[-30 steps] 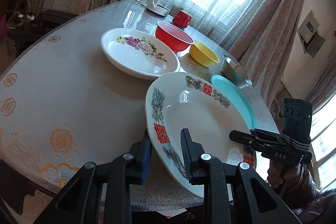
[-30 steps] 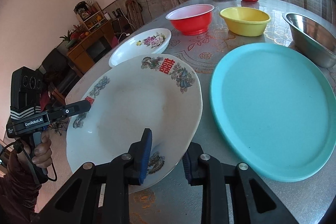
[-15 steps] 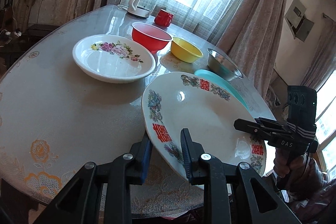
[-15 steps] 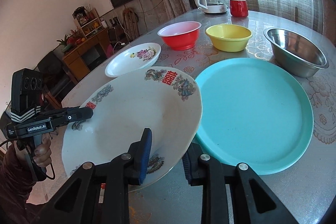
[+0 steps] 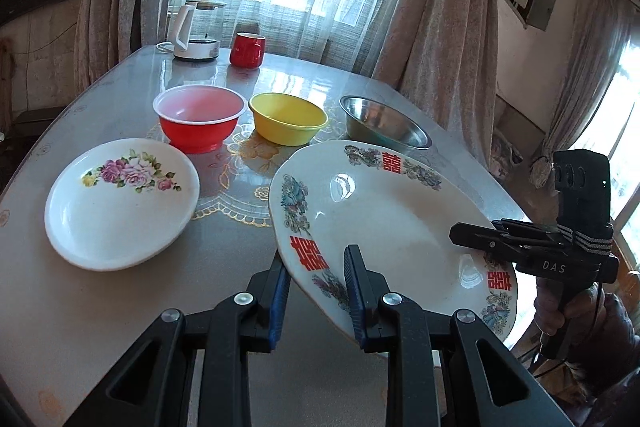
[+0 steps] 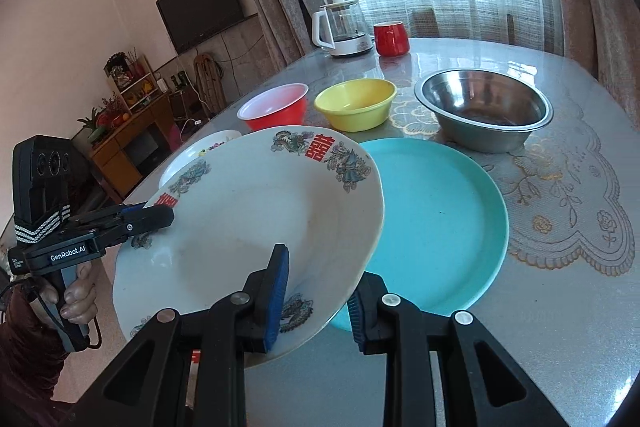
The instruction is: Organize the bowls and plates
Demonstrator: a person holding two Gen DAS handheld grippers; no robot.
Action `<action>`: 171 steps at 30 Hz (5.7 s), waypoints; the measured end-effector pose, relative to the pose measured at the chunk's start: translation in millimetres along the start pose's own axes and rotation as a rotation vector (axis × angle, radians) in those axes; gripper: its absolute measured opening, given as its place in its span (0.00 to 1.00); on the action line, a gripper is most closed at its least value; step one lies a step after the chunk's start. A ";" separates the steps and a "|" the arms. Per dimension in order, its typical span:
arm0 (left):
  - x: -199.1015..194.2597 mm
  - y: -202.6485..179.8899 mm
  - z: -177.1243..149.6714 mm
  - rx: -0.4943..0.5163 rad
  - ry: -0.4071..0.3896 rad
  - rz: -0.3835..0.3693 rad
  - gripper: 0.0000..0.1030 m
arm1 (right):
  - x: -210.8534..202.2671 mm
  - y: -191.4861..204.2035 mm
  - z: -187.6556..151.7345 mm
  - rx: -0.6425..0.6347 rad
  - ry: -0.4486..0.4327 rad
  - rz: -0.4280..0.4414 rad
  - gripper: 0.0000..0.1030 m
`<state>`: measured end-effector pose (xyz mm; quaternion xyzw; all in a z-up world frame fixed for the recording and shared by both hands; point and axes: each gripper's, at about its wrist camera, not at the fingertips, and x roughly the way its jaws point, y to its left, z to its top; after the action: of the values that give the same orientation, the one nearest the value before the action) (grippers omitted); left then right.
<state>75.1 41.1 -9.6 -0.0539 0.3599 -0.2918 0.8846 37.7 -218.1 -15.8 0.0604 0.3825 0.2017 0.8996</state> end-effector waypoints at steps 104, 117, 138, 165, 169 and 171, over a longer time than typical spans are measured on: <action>-18.3 221.5 24.2 -0.549 -0.041 0.251 0.25 | 202.7 109.8 93.8 0.060 0.265 0.149 0.22; 3.8 200.8 18.0 -0.436 0.054 0.308 0.20 | 208.9 109.9 88.9 0.063 0.297 0.178 0.21; -21.0 160.6 -17.7 -0.416 0.037 0.299 0.19 | 195.5 108.5 88.5 0.072 0.282 0.167 0.23; -30.5 98.2 5.9 -0.301 -0.033 0.210 0.19 | 137.2 74.7 89.3 0.095 0.141 0.212 0.23; -23.6 81.0 15.4 -0.264 -0.025 0.173 0.19 | 118.6 58.8 85.0 0.122 0.109 0.201 0.23; -18.1 72.2 19.4 -0.243 -0.017 0.153 0.19 | 109.1 49.6 82.0 0.141 0.092 0.200 0.23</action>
<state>112.2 108.4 -6.4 -0.1357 0.3880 -0.1772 0.8942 148.8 -124.6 -17.8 0.1520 0.4287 0.2654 0.8501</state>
